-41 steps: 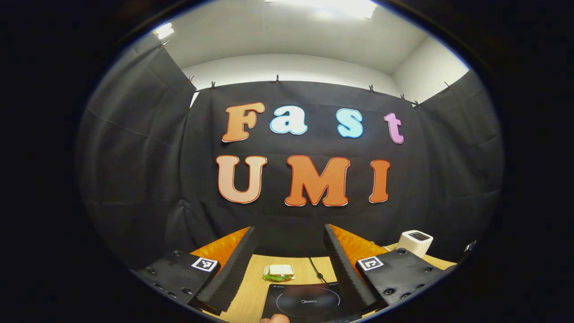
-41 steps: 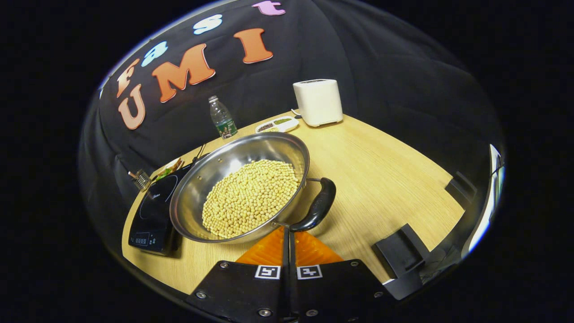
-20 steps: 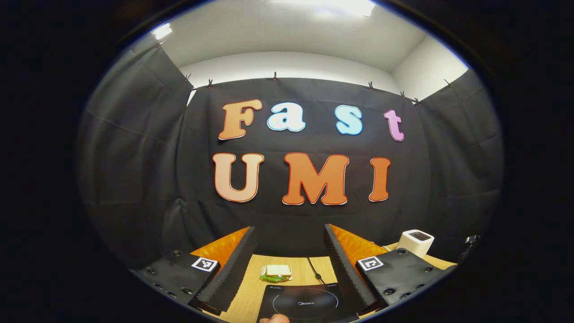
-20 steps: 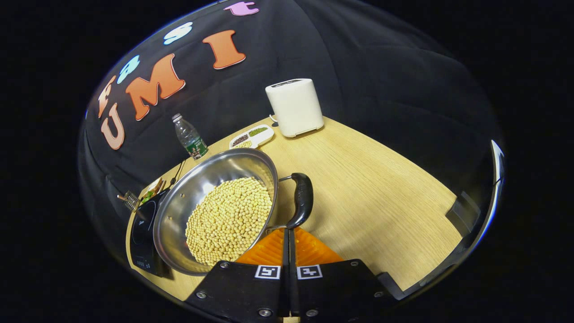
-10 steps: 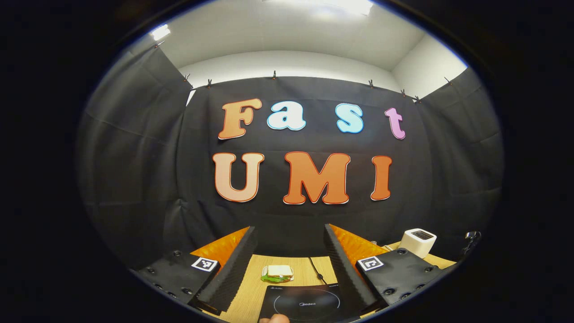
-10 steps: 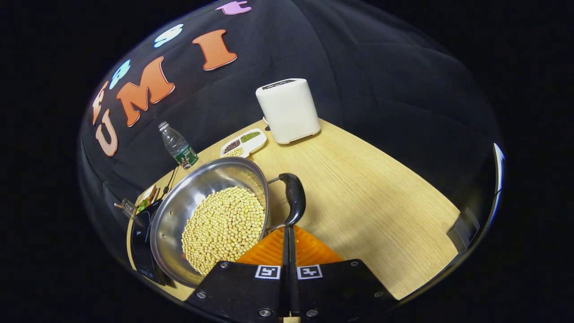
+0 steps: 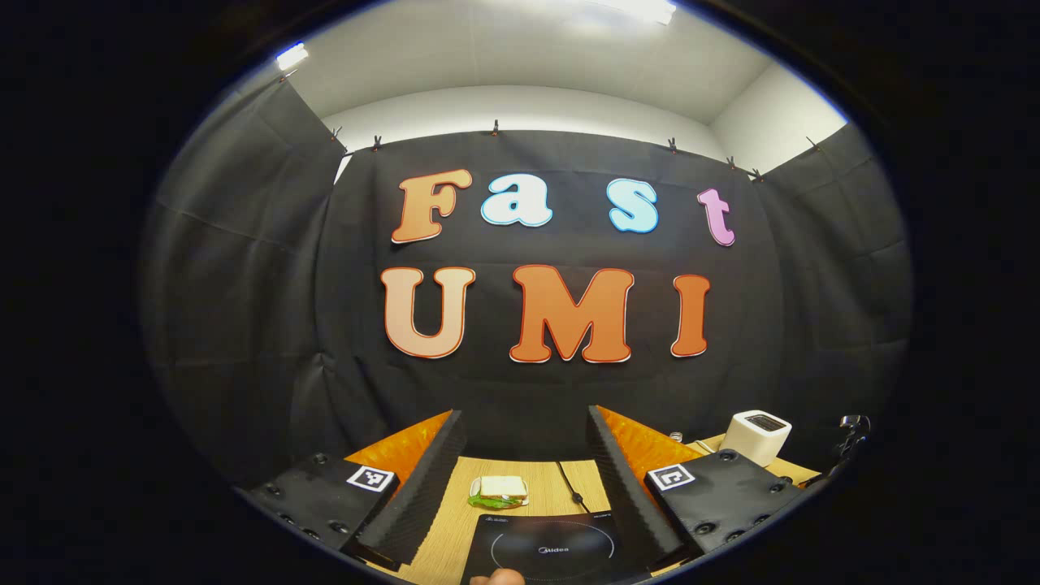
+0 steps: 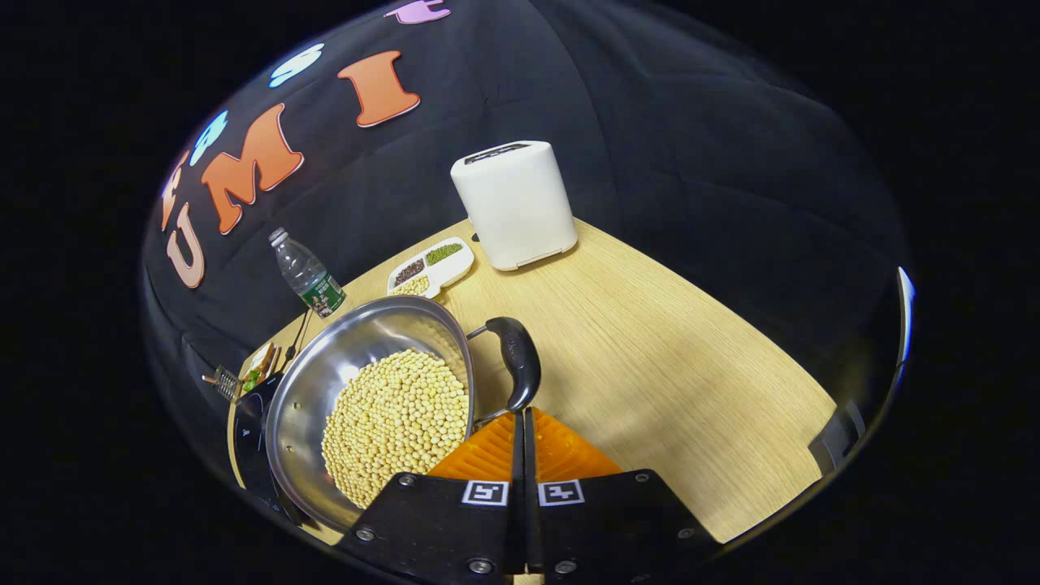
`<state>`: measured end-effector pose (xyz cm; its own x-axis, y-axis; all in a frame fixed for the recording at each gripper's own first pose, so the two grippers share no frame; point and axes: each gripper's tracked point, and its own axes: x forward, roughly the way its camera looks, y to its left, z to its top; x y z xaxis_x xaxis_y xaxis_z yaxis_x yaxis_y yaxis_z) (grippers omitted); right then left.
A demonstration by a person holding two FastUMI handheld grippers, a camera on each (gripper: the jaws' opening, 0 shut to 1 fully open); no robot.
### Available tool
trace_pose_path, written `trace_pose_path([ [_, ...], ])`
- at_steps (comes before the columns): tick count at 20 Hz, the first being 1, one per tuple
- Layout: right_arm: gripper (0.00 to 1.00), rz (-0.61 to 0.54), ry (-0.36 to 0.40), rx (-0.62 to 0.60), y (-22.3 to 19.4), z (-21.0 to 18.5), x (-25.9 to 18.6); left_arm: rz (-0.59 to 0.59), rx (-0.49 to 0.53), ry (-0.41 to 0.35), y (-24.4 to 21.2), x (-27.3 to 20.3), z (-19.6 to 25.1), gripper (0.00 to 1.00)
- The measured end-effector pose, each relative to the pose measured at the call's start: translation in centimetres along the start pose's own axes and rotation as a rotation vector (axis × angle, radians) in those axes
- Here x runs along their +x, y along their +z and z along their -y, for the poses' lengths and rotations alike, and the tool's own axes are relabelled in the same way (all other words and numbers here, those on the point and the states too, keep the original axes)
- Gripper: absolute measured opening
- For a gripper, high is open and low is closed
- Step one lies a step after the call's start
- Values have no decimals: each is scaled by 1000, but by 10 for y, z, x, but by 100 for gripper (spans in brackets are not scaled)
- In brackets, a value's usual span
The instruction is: First push the handle of the pot to place it horizontally, then grasp the pot with both hands and set it on the induction cooktop.
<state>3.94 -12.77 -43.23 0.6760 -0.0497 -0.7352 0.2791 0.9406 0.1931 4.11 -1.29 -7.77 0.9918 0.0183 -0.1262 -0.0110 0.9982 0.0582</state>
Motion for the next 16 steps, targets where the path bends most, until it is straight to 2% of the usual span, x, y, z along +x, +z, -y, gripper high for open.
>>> trace_pose_path([
  [9,0,-1,-26,-1,20,3,17,-34,24,6,-21,14,6,99],
  [16,0,2,-27,7,21,2,26,-148,-25,7,-86,31,30,99],
])
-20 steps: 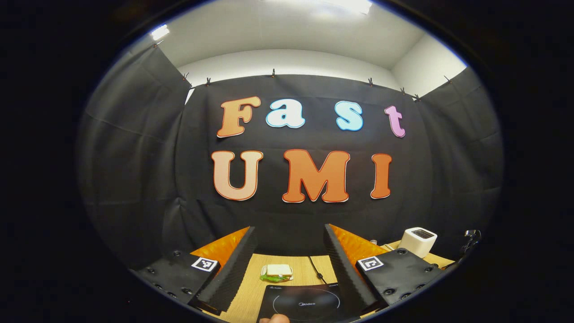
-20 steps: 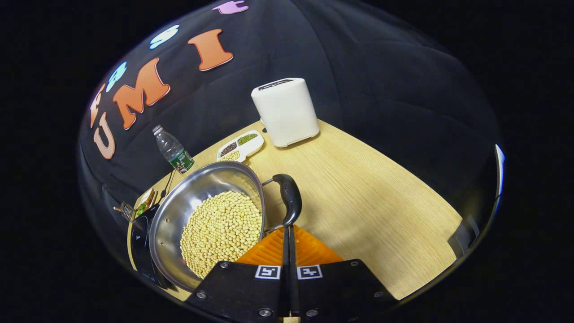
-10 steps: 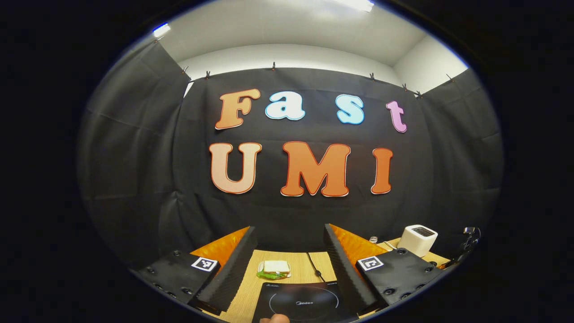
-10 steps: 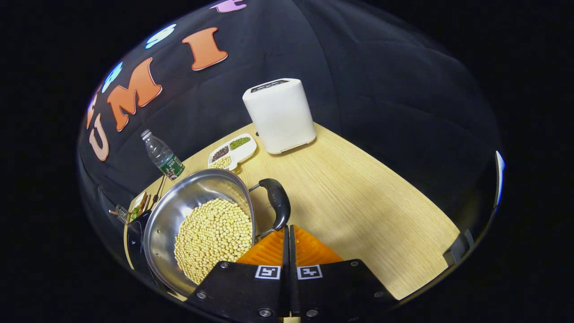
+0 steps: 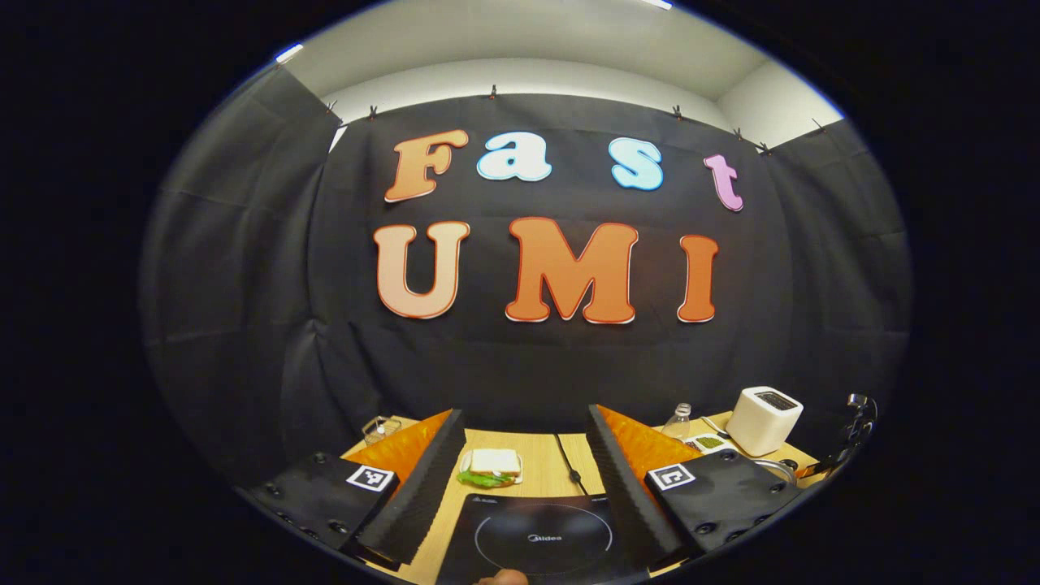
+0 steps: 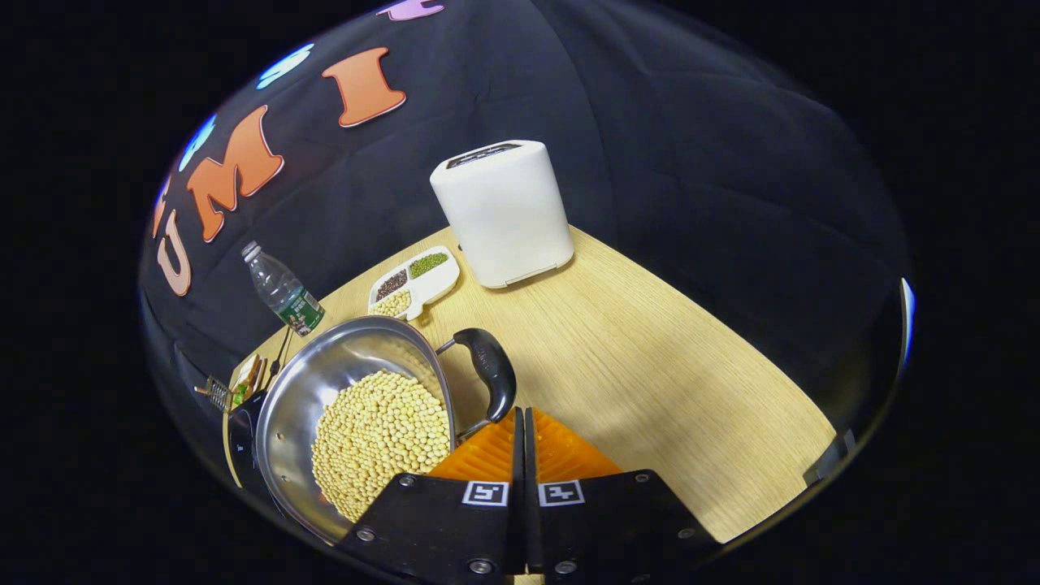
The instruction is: First push the handle of the pot to place it horizontally, then grasp the pot with both hands and set it on the induction cooktop.
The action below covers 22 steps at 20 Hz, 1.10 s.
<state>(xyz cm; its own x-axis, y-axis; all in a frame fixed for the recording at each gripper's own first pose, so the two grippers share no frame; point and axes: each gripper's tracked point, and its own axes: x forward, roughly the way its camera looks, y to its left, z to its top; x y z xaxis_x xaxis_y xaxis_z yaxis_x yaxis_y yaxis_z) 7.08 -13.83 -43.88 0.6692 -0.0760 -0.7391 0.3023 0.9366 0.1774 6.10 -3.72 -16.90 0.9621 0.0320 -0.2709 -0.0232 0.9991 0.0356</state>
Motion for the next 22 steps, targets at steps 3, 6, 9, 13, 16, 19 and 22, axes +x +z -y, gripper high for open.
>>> trace_pose_path([
  [3,0,6,0,-9,0,0,-1,-58,-11,-38,-39,7,29,98],
  [6,0,32,-2,-9,3,1,-8,-69,-25,-66,-70,5,55,99],
  [9,5,97,-15,-14,14,12,-20,-70,7,-83,-96,2,82,98],
  [13,31,192,-5,-77,34,13,-43,-126,-15,-121,-143,1,122,97],
  [16,60,248,-6,-183,47,5,-53,-203,-29,-163,-180,5,152,98],
  [19,81,271,46,-243,54,-18,-59,-273,-28,-186,-217,8,177,99],
  [22,90,263,70,-276,54,-33,-48,-358,-29,-197,-251,12,194,98],
])
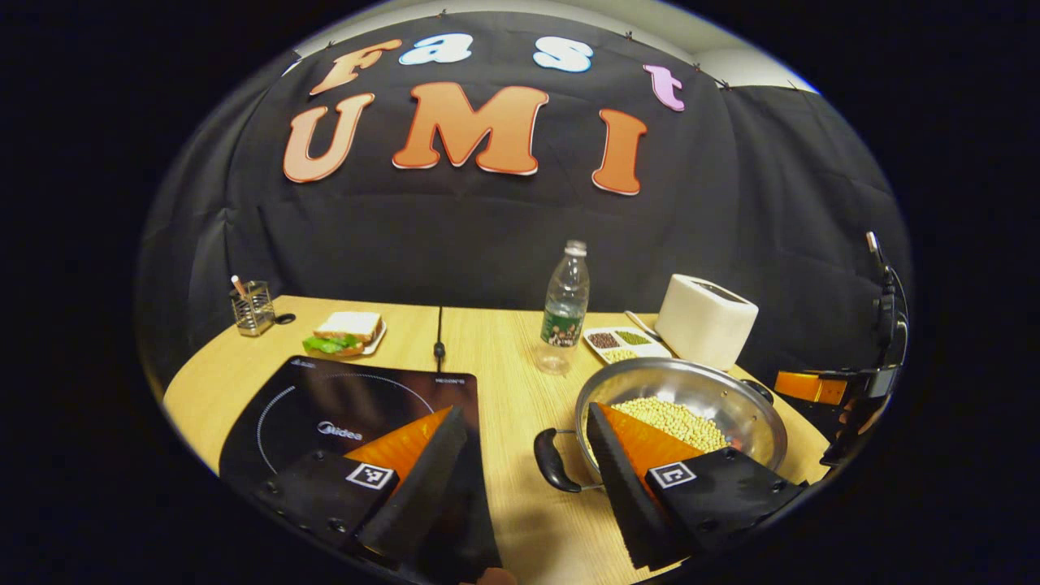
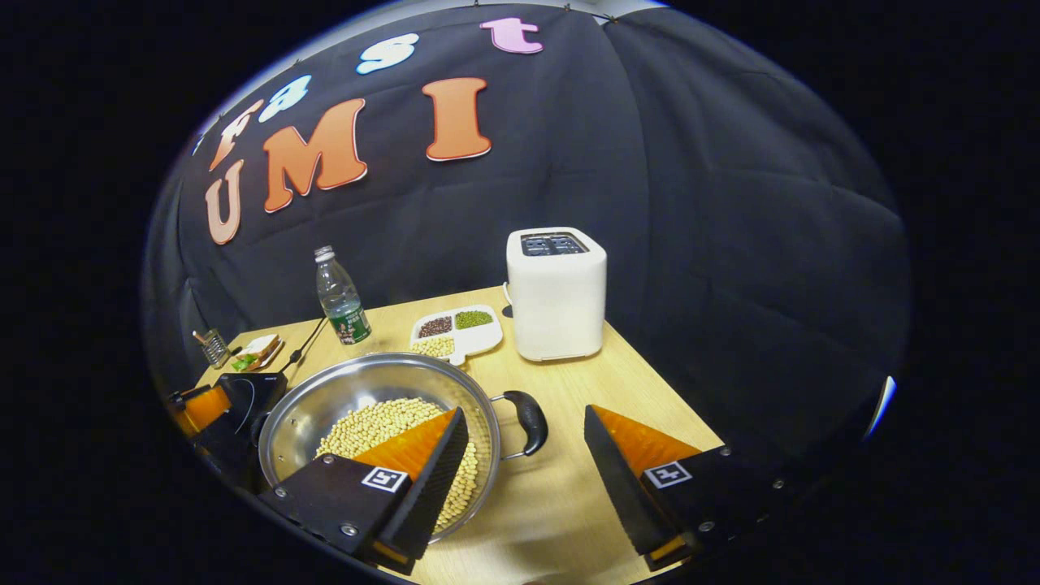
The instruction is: First push the handle of the pot to place it horizontally, then grasp the pot with both hands and set it on the induction cooktop.
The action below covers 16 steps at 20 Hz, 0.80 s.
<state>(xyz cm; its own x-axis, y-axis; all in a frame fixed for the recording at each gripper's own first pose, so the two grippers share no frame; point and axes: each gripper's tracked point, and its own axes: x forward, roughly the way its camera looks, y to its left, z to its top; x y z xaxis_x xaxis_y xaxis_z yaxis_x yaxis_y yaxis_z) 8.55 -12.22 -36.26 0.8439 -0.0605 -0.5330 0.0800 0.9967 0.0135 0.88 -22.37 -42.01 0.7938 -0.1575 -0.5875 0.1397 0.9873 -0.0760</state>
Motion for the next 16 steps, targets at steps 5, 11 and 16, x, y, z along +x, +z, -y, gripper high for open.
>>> trace_pose_path([
  [5,94,-29,12,-28,-5,-9,24,-117,-35,-6,-30,29,4,100],
  [11,94,-88,-2,-15,-19,-3,43,-191,-31,-29,-47,48,18,99],
  [16,94,-112,7,-17,-25,-2,49,-225,-8,-22,-54,60,22,98],
])
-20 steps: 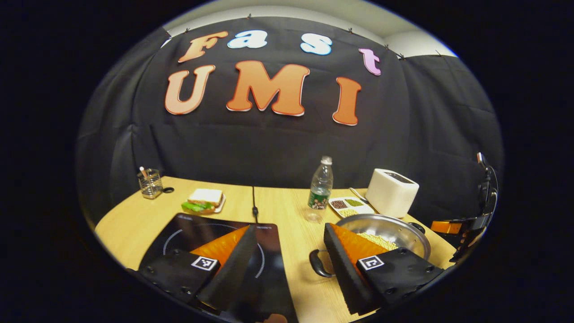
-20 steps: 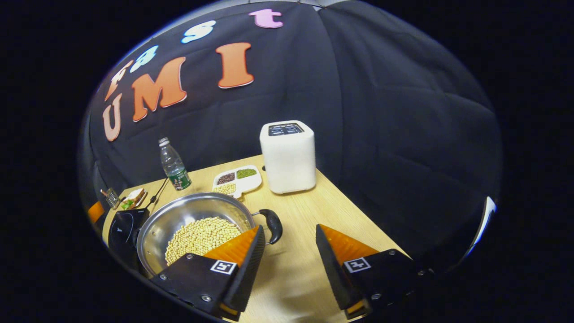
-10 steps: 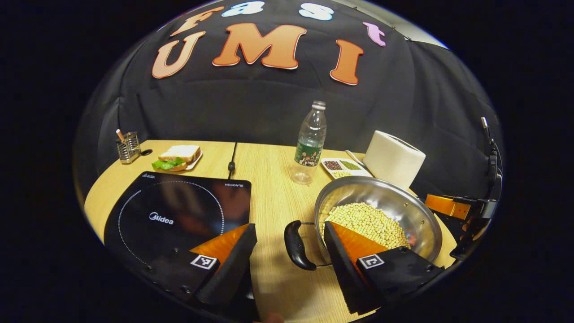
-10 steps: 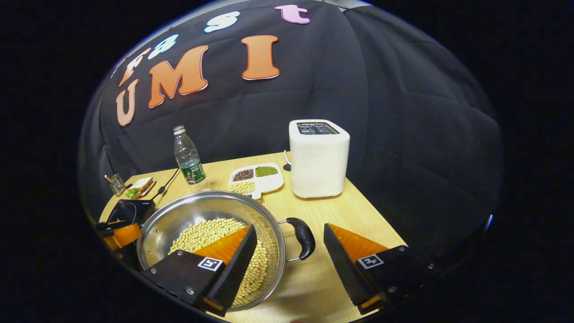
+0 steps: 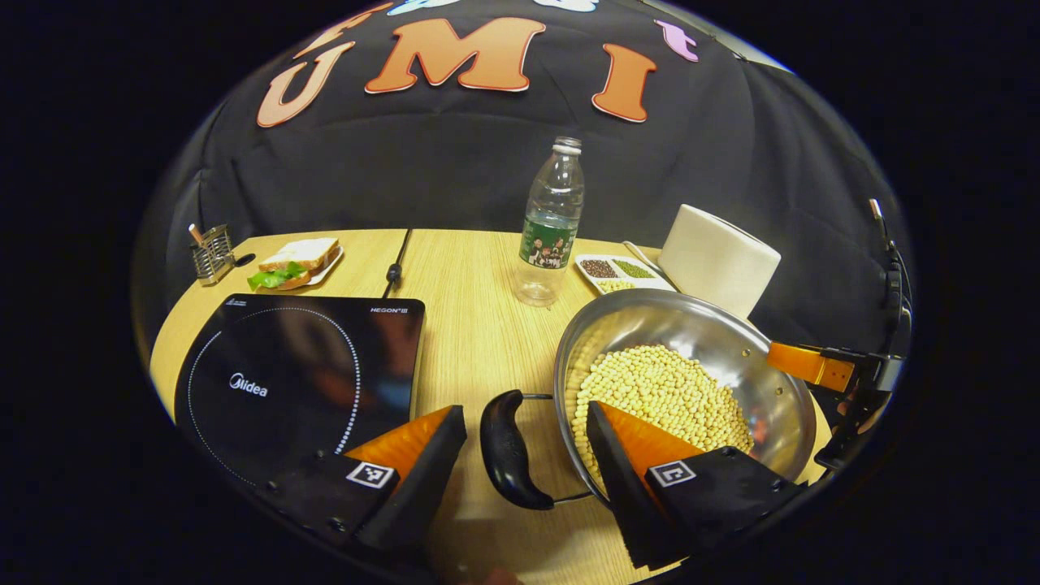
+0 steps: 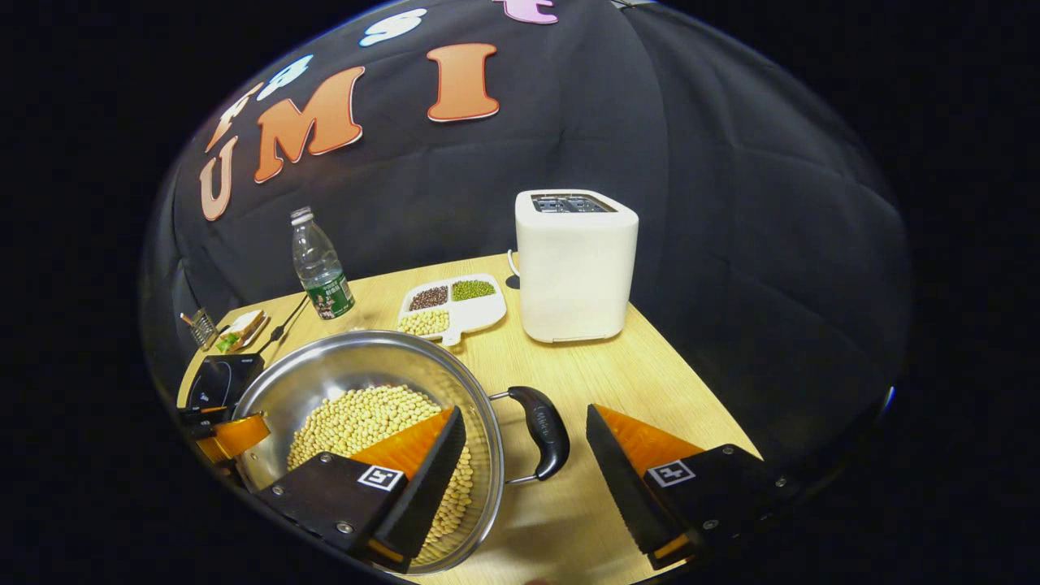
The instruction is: First push the handle of the pot to place it horizontally, then grasp the pot with both hands and set it on the induction cooktop.
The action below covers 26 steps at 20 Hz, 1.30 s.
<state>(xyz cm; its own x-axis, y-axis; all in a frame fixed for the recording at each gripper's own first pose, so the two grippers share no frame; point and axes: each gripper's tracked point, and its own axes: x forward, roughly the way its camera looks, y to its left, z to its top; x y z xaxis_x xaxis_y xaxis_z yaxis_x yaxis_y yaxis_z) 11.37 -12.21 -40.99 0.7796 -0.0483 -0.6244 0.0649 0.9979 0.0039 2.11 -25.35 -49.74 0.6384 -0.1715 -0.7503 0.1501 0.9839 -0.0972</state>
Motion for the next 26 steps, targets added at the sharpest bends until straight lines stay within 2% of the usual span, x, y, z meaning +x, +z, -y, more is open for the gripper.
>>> trace_pose_path([
  [7,92,-53,34,-24,-9,-9,11,-62,-5,-14,-11,17,10,94],
  [8,91,-60,36,-22,-10,-10,13,-56,-3,-12,-9,19,8,96],
  [10,86,-81,17,-28,-16,-6,19,-53,-3,-20,-6,20,10,97],
  [11,75,-93,9,-37,-19,-4,21,-53,2,-22,-6,23,11,96],
  [12,75,-87,7,-33,-17,-4,22,-65,14,-5,-8,25,7,95],
  [14,68,-98,6,-39,-19,-5,20,-92,18,3,-10,26,6,81],
  [15,66,-99,4,-47,-20,-5,20,-130,11,12,-15,25,6,80],
  [18,61,-90,11,-19,-17,-4,17,-135,-8,27,-14,27,3,77],
  [20,55,-92,19,12,-18,-4,17,-119,-27,40,-10,29,3,74],
  [21,48,-99,12,24,-19,-4,15,-127,-22,48,-12,26,2,70],
  [22,50,-104,7,41,-21,-4,12,-140,-23,53,-13,24,1,70],
  [24,43,-121,5,53,-28,-6,3,-155,-34,47,-15,15,1,71],
  [26,47,-138,-4,75,-30,-7,-12,-146,-35,43,-11,5,-2,68],
])
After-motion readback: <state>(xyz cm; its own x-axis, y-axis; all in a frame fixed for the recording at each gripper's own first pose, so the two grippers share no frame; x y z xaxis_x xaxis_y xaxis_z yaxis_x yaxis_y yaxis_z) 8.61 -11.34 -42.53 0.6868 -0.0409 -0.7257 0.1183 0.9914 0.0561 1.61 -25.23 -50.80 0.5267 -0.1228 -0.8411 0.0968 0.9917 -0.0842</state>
